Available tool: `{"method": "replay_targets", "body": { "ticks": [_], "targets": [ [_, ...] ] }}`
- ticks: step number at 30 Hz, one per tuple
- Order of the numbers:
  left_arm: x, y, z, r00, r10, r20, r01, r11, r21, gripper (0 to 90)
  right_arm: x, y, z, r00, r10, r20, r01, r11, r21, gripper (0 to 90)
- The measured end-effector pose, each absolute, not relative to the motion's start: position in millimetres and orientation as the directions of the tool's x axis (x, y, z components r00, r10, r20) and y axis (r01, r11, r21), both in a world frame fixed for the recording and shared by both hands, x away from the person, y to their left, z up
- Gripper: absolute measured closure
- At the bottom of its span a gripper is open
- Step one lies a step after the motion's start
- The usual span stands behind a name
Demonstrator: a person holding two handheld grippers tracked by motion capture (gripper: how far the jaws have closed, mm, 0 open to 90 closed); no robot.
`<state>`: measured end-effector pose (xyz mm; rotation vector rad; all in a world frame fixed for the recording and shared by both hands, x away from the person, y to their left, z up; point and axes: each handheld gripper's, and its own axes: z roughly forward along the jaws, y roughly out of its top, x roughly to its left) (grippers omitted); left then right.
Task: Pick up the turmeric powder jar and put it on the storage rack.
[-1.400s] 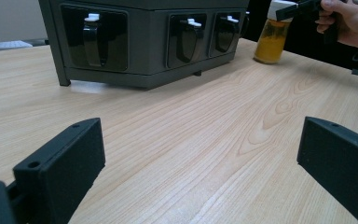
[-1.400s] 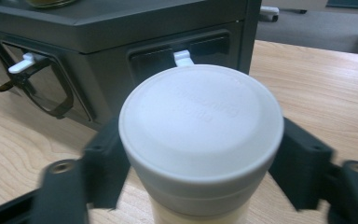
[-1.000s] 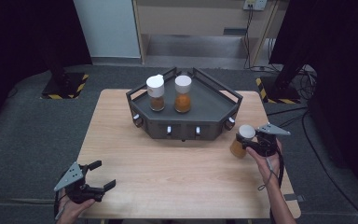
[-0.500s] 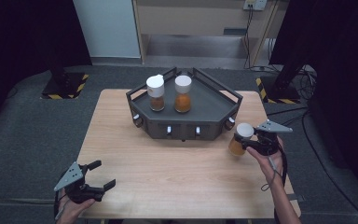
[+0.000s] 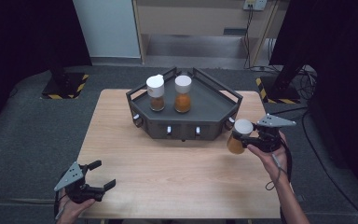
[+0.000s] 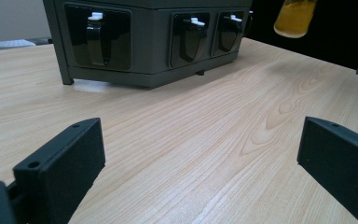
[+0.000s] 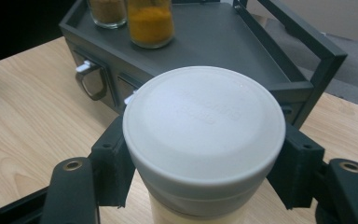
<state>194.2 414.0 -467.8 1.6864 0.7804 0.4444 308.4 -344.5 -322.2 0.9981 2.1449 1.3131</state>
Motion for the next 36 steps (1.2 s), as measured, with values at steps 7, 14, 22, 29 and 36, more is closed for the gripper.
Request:
{"method": "replay_targets", "body": {
  "ticks": [7, 14, 22, 29, 36],
  "targets": [
    [195, 414, -468, 0.706, 0.699, -0.115, 0.263, -0.109, 0.959, 0.0, 312, -339, -304, -0.673, 0.74, 0.003, 0.347, 0.311, 0.885, 33.2],
    [195, 414, -469, 0.707, 0.697, -0.117, 0.265, -0.108, 0.958, 0.0, 318, -331, -289, -0.693, 0.721, -0.005, 0.34, 0.333, 0.879, 33.3],
    [195, 414, -469, 0.707, 0.697, -0.119, 0.266, -0.106, 0.958, 0.0, 326, -323, -271, -0.711, 0.703, -0.003, 0.332, 0.34, 0.88, 33.3],
    [195, 415, -469, 0.707, 0.697, -0.118, 0.265, -0.106, 0.958, 0.0, 336, -317, -258, -0.716, 0.698, 0.008, 0.338, 0.336, 0.879, 33.3],
    [195, 415, -469, 0.707, 0.697, -0.12, 0.265, -0.104, 0.959, 0.0, 349, -309, -248, -0.715, 0.699, 0.019, 0.344, 0.328, 0.88, 33.3]
  ]
}}
